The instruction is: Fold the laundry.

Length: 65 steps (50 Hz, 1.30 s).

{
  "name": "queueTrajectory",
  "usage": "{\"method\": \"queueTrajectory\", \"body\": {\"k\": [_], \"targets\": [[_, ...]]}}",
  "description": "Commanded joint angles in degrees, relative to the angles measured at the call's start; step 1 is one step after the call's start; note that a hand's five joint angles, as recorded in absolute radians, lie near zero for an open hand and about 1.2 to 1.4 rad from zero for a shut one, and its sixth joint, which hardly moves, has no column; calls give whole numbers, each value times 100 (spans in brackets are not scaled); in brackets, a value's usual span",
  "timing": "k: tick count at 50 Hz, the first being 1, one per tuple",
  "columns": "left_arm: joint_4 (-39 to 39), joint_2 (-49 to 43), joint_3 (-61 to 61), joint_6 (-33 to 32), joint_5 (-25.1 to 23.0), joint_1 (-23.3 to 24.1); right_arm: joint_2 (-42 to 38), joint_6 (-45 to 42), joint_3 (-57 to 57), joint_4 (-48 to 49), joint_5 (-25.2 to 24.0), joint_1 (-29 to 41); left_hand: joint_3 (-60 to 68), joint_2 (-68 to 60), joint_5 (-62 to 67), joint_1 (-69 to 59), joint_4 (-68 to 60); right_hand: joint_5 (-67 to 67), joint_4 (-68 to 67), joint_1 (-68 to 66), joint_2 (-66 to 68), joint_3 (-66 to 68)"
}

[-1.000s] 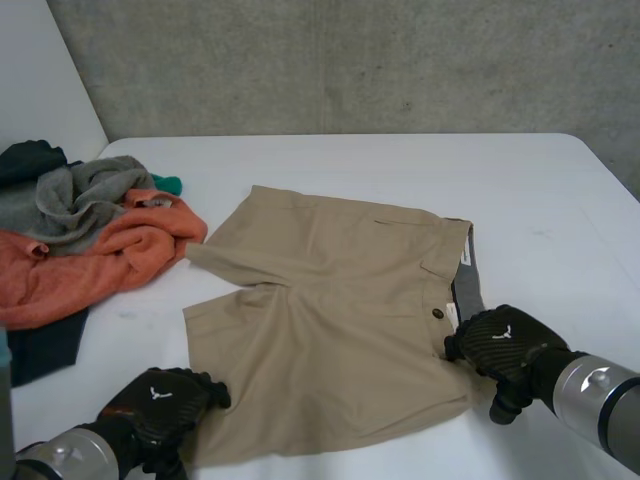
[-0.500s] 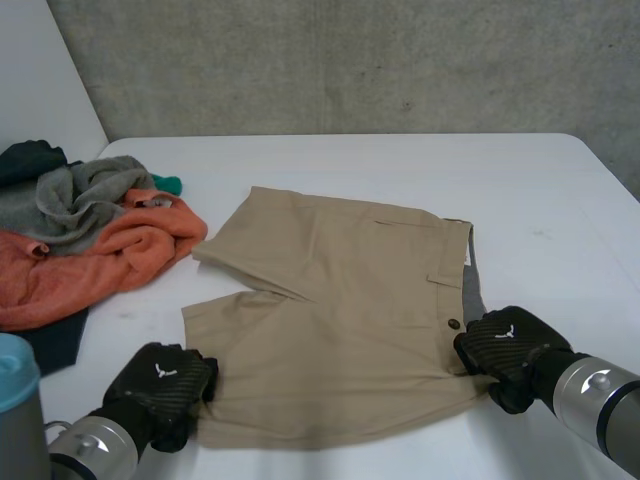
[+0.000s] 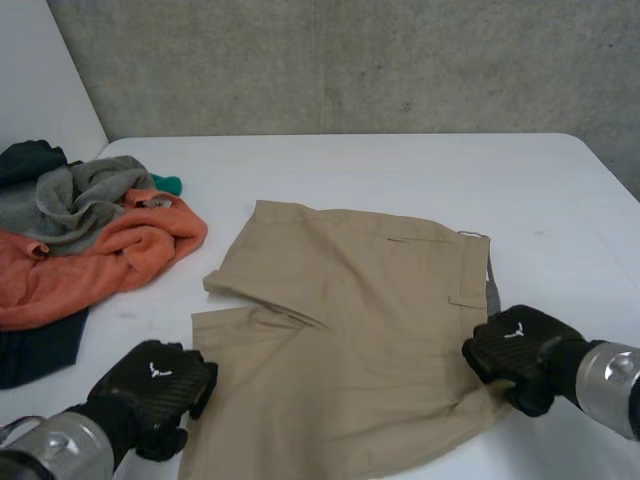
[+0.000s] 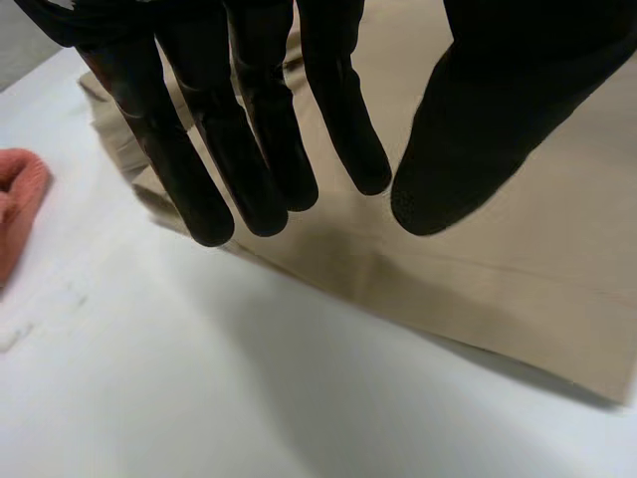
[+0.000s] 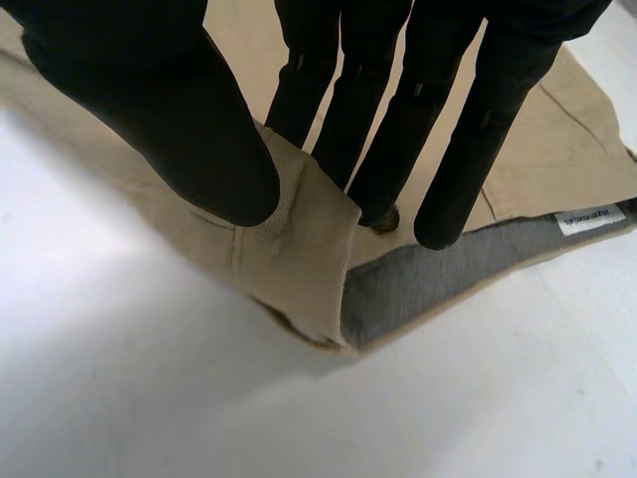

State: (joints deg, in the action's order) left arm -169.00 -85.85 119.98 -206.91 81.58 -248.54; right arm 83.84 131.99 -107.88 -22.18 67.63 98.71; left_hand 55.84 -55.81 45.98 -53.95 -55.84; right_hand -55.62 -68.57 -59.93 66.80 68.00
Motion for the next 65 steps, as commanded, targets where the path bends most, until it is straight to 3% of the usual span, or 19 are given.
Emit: {"method": "queueTrajectory", "body": {"k": [1,8,17,26,36,39,42,46,55,62,65], "targets": [[420,-29,-18,195,218,253,-342,591,65,697,233,307,-2326,2322,-2339,2136,2325,-1438,-1143,-2007,1320,1200],[850,437,122,853,166,446,-614,1407,249,1294,584,605,-2393,2389,-2406,2203,2392,-1438,-1143,-2007,1320,1200],[790,508,175,1092,280,640,-650,1848,320,1787,971,755,-2494,2491,-2508,2305,2494,-1438,-1143,-2007,1320,1200],[315,-150,26,1065,491,719,-659,2068,302,1981,980,720,-2427,2424,-2441,2238,2427,-1438,-1143,-2007,1320,1200],[-265,-1214,-273,1056,877,1193,-773,2130,311,2042,989,676,-2192,2189,-2206,2003,2192,-1438,-1143,-2007,1320,1200],[-397,-1399,-343,1048,1000,1360,-808,2129,329,2069,989,641,-618,614,-631,428,617,-1438,-1143,-2007,1320,1200],[-519,-1382,-396,1083,1202,1431,-808,2112,346,2069,989,615,2409,-2413,2396,-2599,-2410,-1438,-1143,-2007,1320,1200],[-678,-962,-353,1196,1370,1448,-764,2077,329,2034,998,632,2416,-2419,2402,-2605,-2416,-1438,-1143,-2007,1320,1200],[-723,-362,-326,1267,904,1317,-615,1454,346,1472,919,623,2416,-2419,2402,-2605,-2416,-1438,-1143,-2007,1320,1200],[-740,-764,-1018,759,545,782,-737,549,863,848,822,501,2416,-2419,2402,-2605,-2416,-1438,-1143,-2007,1320,1200],[-880,-1134,-1537,521,421,596,-948,635,1303,1005,831,509,2416,-2419,2402,-2605,-2416,-1438,-1143,-2007,1320,1200]]}}
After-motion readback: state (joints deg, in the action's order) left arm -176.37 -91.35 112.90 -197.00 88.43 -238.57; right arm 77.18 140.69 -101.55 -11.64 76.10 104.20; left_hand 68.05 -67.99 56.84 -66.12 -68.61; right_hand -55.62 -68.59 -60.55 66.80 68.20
